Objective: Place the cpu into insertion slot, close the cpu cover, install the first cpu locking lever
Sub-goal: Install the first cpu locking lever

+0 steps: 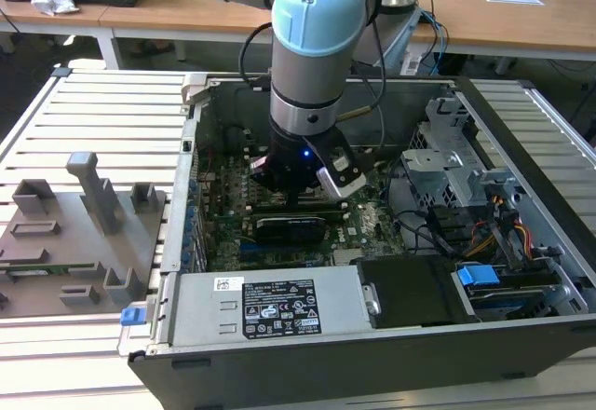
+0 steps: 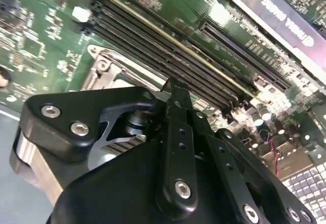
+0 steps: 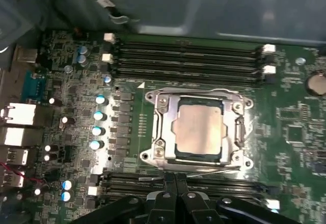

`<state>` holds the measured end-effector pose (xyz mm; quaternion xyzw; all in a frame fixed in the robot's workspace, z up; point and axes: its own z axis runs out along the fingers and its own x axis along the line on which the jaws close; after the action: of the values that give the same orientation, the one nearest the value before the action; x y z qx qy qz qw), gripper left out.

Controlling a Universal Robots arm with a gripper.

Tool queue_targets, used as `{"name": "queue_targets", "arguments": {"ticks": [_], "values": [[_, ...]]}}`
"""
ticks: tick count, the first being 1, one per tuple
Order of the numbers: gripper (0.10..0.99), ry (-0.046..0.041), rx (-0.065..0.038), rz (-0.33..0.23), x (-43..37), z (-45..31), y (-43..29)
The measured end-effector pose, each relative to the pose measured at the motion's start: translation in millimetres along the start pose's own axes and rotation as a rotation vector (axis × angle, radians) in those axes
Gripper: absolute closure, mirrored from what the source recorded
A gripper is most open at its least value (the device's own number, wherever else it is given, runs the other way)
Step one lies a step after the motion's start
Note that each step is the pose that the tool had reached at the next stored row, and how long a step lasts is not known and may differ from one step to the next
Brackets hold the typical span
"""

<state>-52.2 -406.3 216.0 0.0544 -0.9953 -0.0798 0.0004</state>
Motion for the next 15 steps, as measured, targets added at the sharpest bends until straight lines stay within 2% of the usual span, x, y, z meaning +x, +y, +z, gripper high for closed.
{"name": "queue_targets", "arguments": {"ticks": [2, 7, 8, 10, 11, 15], "values": [[0.98, 0.0022, -0.004, -0.016, 1.7, 2.6, -0.3], [0.98, 0.0056, -0.028, -0.054, 7.5, 7.3, -0.4], [0.98, 0.0045, -0.041, -0.059, 12.3, 8.4, 0.0], [0.98, 0.0035, -0.052, -0.061, 17.2, 9.0, 0.4], [0.98, 0.0027, -0.062, -0.066, 20.4, 9.5, 0.4], [0.98, 0.0017, -0.093, -0.082, 23.3, 10.3, -0.1]]}}
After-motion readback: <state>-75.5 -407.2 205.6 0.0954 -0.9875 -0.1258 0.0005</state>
